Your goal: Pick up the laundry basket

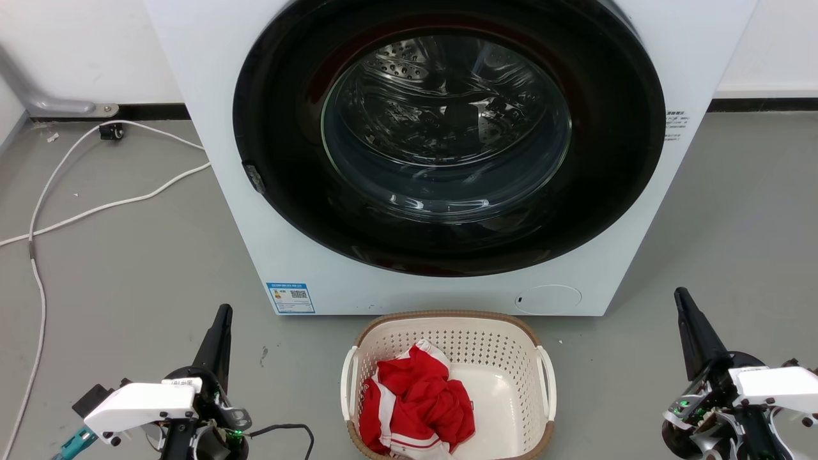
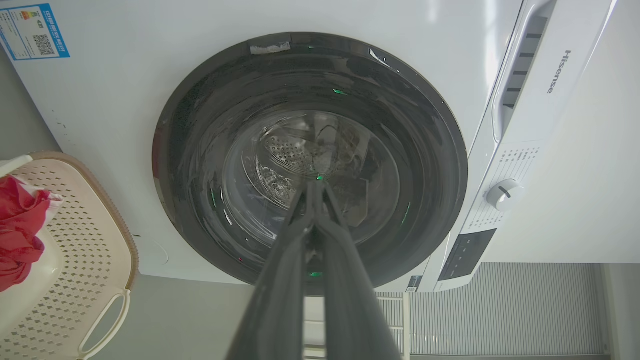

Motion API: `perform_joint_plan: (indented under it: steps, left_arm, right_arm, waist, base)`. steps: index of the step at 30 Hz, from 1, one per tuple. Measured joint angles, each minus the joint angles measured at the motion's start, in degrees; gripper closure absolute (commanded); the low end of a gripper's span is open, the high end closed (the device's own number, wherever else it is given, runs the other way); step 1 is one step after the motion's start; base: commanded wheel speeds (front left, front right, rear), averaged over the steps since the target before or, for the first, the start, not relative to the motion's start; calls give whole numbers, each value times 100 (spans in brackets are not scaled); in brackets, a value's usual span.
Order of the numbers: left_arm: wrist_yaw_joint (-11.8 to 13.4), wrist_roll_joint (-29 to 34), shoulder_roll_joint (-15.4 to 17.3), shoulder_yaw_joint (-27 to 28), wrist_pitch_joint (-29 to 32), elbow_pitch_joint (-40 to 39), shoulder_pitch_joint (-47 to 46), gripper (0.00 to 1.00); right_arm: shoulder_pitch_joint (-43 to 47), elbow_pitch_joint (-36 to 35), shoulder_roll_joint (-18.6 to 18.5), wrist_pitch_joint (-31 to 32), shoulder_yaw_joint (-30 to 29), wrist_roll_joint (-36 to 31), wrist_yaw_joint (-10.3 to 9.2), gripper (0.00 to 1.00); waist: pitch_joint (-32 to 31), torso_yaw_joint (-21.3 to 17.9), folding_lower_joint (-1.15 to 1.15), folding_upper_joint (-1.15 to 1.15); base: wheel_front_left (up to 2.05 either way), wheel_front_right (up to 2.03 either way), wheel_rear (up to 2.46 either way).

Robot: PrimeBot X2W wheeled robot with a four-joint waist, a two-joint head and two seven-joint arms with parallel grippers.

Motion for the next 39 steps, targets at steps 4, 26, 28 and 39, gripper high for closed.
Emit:
perform_joint_plan:
  steps: [4,26,28,39]
  left_arm:
    - [0,-2,-19,0,0,54,24,0]
    - [1,1292,-57,-391,-527,-264,133,0]
    - [1,1602,-57,-402,-567,-283,133,0]
    - [58,3190,-62,-511,-805,-350,126,0]
  right_arm:
    - [30,54,12,10,4,-5,1,0]
    - [357,-307,46,-525,91,-1753,0,0]
    - [358,-358,46,-563,85,-2101,0,0]
    - [447,-548,53,-762,40,-3797,0,0]
  waist:
    - [0,0,0,0]
    - [-16,32,0,0]
    - [-20,37,0,0]
    - [-36,63,0,0]
  base:
    - [0,0,0]
    - [0,0,0]
    - [0,0,0]
    - [0,0,0]
